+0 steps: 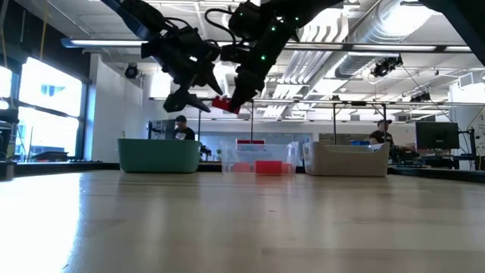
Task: Sort & place blocks by color
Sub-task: Put the red game piece into the blue bin, then return to Home Position
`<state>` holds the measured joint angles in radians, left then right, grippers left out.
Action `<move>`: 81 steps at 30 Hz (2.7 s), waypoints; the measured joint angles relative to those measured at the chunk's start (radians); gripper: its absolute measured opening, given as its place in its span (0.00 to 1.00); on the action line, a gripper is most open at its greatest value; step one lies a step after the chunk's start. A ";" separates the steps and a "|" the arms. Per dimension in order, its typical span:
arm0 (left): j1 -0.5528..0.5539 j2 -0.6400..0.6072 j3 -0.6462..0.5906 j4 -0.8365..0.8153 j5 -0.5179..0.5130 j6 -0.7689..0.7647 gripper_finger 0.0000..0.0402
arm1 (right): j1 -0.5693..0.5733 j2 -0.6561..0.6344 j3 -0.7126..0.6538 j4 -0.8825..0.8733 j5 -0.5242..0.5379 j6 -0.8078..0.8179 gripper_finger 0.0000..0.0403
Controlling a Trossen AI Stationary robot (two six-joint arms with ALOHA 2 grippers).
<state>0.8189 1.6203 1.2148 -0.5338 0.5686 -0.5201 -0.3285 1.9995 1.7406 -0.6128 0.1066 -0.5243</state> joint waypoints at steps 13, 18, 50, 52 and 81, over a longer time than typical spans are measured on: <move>0.000 0.000 0.000 0.153 -0.024 -0.058 0.58 | -0.021 0.000 0.041 0.041 -0.002 0.000 0.28; 0.000 0.000 0.000 0.153 -0.030 -0.047 0.52 | -0.027 0.000 0.041 0.037 -0.002 0.000 0.28; 0.070 0.000 0.000 0.003 -0.537 0.124 0.18 | -0.059 0.003 0.041 0.033 0.097 -0.033 0.58; 0.074 0.000 0.000 -0.009 -0.579 0.132 0.18 | -0.064 0.003 0.041 0.032 0.089 -0.033 0.58; 0.076 -0.036 0.000 -0.113 -0.500 0.226 0.48 | 0.025 0.002 0.041 0.009 0.081 0.155 0.59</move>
<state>0.8944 1.5842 1.2144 -0.6463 0.0685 -0.2941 -0.3033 2.0010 1.7821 -0.6042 0.1875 -0.3694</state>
